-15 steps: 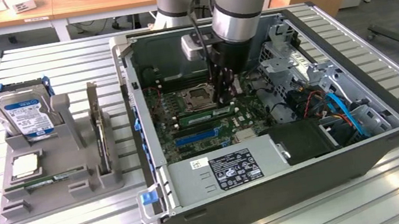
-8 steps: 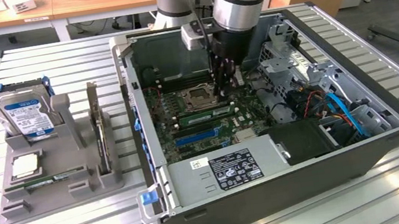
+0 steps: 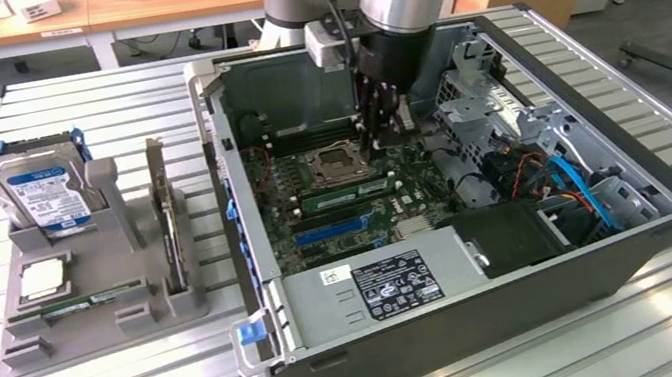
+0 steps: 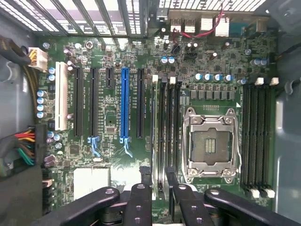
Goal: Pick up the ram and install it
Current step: 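Insert the ram into the slot, then press down the ram until it locks into place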
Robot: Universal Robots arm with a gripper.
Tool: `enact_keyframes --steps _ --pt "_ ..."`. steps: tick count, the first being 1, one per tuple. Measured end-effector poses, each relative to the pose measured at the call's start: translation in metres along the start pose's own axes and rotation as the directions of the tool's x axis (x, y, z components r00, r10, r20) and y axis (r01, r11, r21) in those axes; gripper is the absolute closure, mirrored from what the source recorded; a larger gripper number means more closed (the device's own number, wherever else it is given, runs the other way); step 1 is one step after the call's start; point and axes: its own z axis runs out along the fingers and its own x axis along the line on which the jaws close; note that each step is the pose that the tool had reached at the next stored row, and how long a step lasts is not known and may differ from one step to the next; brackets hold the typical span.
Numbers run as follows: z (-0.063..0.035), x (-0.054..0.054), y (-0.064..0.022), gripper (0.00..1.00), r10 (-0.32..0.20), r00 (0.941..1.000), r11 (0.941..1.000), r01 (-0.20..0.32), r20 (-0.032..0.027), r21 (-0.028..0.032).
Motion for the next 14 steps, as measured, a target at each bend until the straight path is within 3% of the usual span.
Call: enact_keyframes --steps 14 --pt "-0.0018 0.0 0.0001 0.75 0.0 1.0 1.0 0.0 0.0001 0.0"
